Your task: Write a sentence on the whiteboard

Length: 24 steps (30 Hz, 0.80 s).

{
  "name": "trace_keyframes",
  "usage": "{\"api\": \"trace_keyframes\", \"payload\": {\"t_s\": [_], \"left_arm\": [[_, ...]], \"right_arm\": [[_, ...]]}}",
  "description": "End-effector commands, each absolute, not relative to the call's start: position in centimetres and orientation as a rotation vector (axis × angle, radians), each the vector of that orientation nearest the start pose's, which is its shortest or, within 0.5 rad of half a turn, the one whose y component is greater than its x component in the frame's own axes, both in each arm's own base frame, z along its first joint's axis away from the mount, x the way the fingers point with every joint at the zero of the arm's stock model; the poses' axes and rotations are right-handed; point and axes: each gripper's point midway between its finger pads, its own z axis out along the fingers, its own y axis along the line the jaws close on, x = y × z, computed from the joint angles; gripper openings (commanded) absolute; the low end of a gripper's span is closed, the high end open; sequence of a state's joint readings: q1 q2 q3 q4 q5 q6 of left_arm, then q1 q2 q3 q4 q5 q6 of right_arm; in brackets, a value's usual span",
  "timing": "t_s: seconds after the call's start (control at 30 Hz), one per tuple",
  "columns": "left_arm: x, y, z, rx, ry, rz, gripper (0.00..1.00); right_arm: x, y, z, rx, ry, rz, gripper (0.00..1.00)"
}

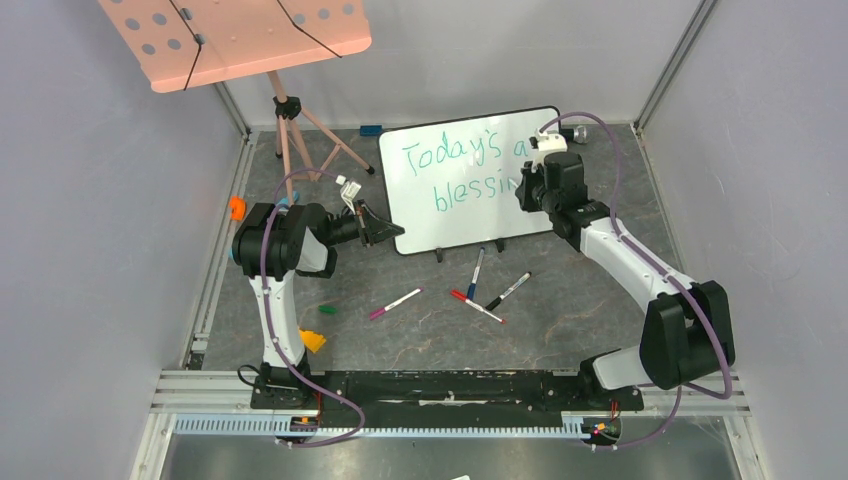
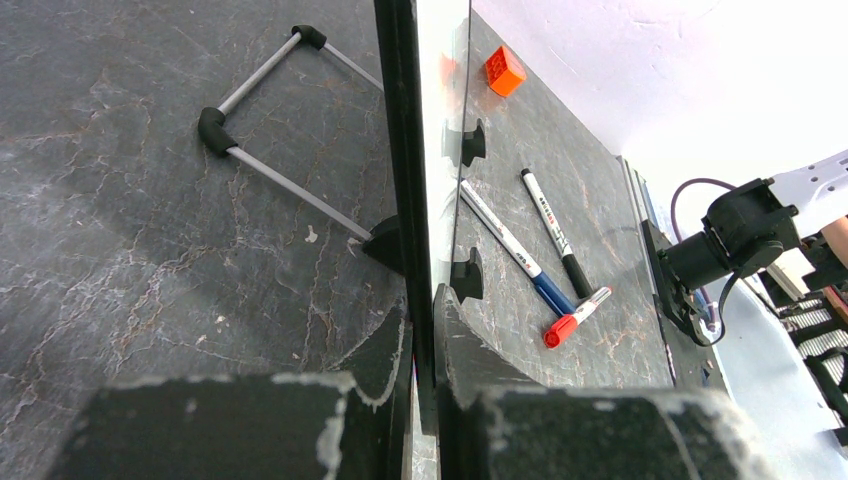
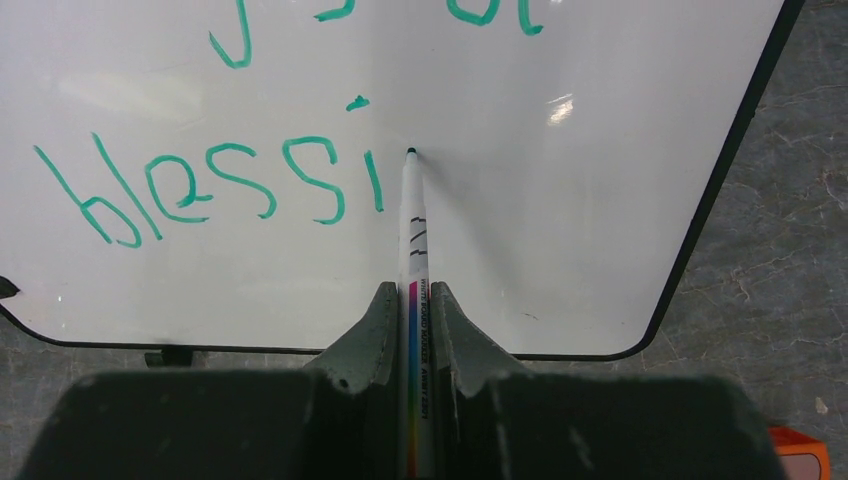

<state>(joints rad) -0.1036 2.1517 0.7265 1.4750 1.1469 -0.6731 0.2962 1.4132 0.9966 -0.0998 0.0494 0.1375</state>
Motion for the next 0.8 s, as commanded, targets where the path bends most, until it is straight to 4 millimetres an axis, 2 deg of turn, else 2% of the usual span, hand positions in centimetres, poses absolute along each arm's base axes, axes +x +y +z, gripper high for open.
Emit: {"api": "trace_keyframes", "payload": {"t_s": [0.0,0.33,0.77], "left_arm": [[37.0,-21.1,8.1,0.630,1.571,-1.381,0.02],[36.9,-21.1,8.0,0.628,1.574,-1.384,0.02],[37.0,-21.1,8.1,0.630,1.571,-1.383,0.02]], "right_arm": [[42.1,11.1,19.1,-0.101,2.038,0.165,0.00],[41.7,10.0,18.5,-0.075,2.057,0.134,0.00],[39.2,10.0,15.0,-0.101,2.128,0.160,0.00]]}}
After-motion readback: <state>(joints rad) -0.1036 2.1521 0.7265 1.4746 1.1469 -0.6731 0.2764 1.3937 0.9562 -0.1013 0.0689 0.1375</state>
